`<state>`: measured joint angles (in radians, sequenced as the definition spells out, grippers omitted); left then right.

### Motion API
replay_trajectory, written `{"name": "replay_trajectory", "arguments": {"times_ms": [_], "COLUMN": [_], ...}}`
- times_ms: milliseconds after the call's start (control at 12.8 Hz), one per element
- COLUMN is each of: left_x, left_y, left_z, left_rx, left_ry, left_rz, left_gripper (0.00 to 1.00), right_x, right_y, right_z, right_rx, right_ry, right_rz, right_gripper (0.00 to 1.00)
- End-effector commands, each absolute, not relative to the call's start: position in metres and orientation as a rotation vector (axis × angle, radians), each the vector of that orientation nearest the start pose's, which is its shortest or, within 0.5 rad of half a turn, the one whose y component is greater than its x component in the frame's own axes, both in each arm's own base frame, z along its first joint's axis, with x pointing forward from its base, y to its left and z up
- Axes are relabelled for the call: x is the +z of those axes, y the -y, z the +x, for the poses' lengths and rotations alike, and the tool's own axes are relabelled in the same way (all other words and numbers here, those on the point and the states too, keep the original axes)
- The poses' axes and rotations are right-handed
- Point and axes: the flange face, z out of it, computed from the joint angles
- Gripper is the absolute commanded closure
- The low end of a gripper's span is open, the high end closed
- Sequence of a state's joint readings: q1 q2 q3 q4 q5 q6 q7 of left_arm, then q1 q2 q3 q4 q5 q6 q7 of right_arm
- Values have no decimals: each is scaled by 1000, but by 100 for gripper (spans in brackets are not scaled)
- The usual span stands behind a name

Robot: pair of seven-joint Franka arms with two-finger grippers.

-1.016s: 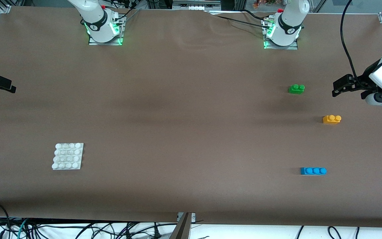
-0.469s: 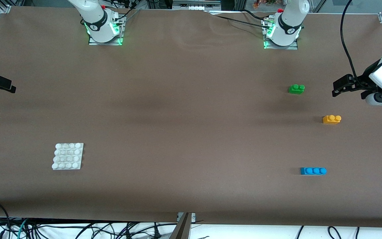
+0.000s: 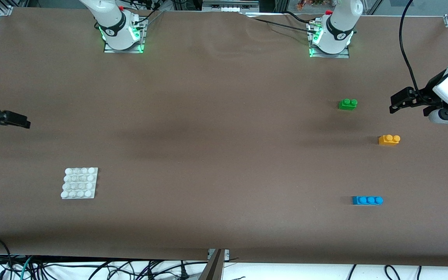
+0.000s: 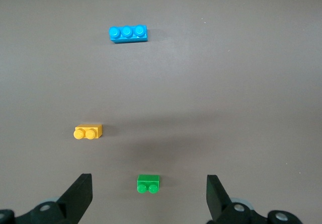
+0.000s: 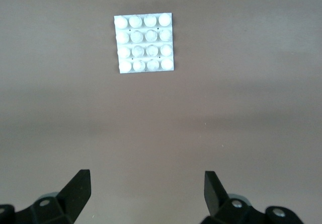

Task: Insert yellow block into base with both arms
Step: 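Reach the right gripper down to the white base plate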

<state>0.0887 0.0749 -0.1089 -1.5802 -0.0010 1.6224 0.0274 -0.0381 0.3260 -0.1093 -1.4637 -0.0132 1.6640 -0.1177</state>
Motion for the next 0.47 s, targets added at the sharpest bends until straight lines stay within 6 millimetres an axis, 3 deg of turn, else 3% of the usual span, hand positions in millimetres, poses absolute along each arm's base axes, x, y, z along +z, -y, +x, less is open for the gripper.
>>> {"name": "replay_trajectory", "arguments": {"times_ms": [0, 391], "left_x": [587, 587], "left_y": [9, 9], "left_z": [582, 582], "left_rx": [62, 62], "left_ry": [-90, -90], "left_rz": [-3138, -3138], "left_gripper": [0, 0], "right_x": [432, 309], "right_y": [91, 98], "right_z": [661, 692], "right_rx": [237, 228], "right_ry": [-56, -46], "right_rz": [-3175, -3200], "right_gripper": [0, 0]}}
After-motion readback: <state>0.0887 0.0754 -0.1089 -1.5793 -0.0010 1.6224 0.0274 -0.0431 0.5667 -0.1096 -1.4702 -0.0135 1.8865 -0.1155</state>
